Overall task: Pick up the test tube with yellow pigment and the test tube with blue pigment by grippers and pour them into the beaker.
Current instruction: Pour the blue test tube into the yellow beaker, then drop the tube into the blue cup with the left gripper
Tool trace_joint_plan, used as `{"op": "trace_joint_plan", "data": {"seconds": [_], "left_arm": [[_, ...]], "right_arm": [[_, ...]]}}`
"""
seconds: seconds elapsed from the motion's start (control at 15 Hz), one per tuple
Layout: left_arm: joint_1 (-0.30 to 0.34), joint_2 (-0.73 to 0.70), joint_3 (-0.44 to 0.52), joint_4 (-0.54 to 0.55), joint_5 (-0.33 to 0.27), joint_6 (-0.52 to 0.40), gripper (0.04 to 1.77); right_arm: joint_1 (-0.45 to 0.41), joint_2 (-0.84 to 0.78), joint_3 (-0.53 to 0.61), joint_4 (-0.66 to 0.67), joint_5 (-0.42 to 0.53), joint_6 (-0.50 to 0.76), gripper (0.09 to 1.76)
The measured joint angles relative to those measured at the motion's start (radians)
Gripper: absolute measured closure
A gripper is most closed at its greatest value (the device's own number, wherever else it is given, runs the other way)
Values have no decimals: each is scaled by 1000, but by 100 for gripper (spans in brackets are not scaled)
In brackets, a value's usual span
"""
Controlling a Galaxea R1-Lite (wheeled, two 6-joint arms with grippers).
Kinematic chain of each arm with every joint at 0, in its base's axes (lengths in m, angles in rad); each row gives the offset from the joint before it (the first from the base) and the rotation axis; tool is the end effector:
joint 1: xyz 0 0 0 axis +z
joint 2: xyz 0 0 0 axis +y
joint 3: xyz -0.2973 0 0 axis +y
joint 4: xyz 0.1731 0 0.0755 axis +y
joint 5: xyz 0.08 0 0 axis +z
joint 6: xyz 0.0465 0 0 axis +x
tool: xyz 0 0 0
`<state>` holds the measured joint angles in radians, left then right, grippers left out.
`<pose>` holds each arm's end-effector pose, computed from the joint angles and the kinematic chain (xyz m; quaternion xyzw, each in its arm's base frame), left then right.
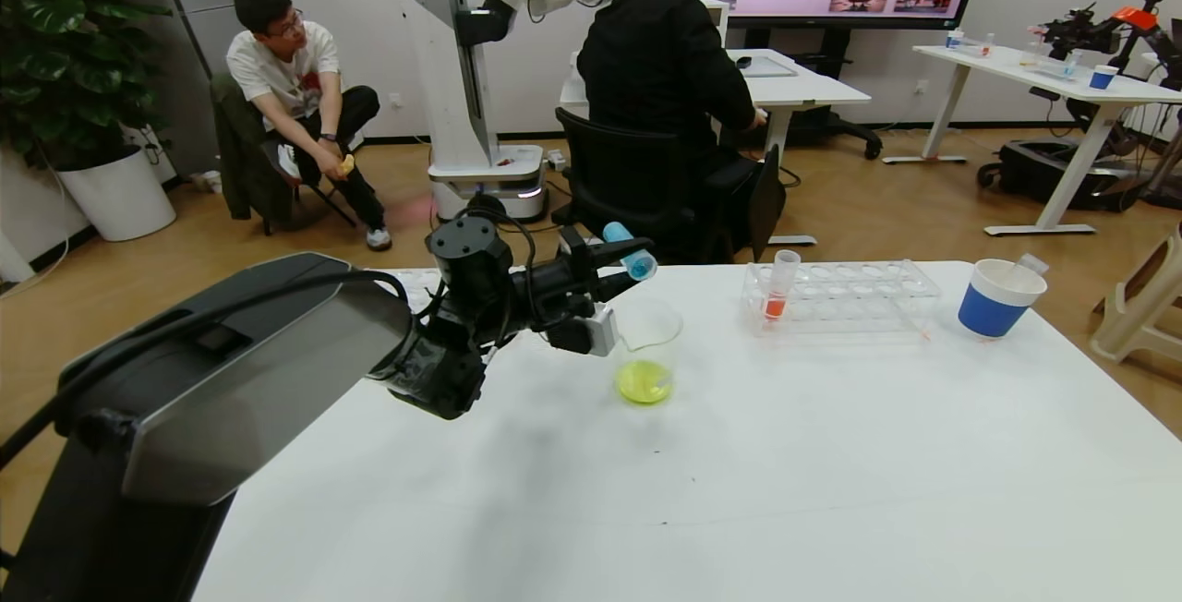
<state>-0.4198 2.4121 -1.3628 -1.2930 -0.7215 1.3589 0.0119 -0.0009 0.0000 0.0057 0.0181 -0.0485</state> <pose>0.4302 -0.2257 0.1134 0.5391 -0.4304 -0.3416 0.6383 0.0022 0.0009 0.0748 -0.0242 0.0020 0.0151 0.9996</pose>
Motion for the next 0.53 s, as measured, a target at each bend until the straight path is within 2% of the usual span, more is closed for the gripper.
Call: {"op": "trace_joint_plan", "data": {"seconds": [0.53], "left_arm": [[7, 7, -4, -11, 0, 119, 131]], "right_arm": [[0, 0, 0, 0, 0, 0, 11]]}}
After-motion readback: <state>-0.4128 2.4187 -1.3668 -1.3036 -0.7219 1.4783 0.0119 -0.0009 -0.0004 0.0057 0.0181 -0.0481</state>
